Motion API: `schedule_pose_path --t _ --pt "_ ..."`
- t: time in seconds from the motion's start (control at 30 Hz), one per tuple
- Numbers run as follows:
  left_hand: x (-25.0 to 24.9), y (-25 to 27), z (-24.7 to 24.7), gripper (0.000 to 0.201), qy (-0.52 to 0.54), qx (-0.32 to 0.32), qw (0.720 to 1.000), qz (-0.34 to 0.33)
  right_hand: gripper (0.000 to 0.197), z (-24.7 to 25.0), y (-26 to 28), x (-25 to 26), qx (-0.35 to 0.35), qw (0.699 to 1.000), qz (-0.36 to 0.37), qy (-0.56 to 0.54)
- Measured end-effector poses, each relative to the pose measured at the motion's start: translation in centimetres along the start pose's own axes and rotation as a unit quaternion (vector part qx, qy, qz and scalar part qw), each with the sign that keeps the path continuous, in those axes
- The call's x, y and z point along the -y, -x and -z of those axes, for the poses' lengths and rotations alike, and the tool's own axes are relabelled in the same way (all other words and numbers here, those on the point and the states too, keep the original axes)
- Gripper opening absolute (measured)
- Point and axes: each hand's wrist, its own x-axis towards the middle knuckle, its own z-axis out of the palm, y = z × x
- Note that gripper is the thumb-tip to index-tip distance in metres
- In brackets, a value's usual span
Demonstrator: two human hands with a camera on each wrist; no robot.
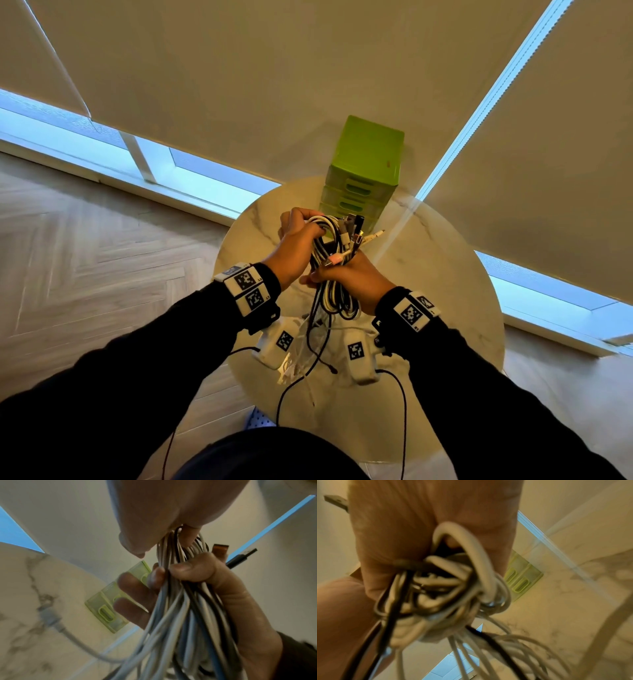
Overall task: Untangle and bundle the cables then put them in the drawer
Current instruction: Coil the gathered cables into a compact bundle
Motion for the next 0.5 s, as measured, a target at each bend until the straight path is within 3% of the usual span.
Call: schedule_pose_path --t 0.13,0.23,0.3,0.4,0.5 --pt "-1.0 -0.1 -0.2 0.046 0.107 0.126 0.985 0.052 0.018 0.1 0.0 1.0 -0.006 1.000 -0.003 -0.015" --pt "-1.3 -0.2 -0.6 0.073 0.019 0.117 0.992 0.039 0.021 -0.4 -0.2 1.5 0.005 0.999 0.013 0.030" --pt "-1.3 -0.3 -0.5 0.070 -0.019 0.128 0.991 0.027 0.026 -0.3 -0.2 1.8 0.014 0.999 0.011 0.045" --pt "-1.2 -0.3 0.3 0.075 0.011 0.176 0.984 0.035 0.022 0.5 0.0 2.1 0.017 0.999 0.003 0.028" --pt "-0.2 -0.1 1.2 0.093 0.031 0.223 0.974 0.031 0.017 1.1 0.0 2.4 -0.043 0.998 0.008 -0.040"
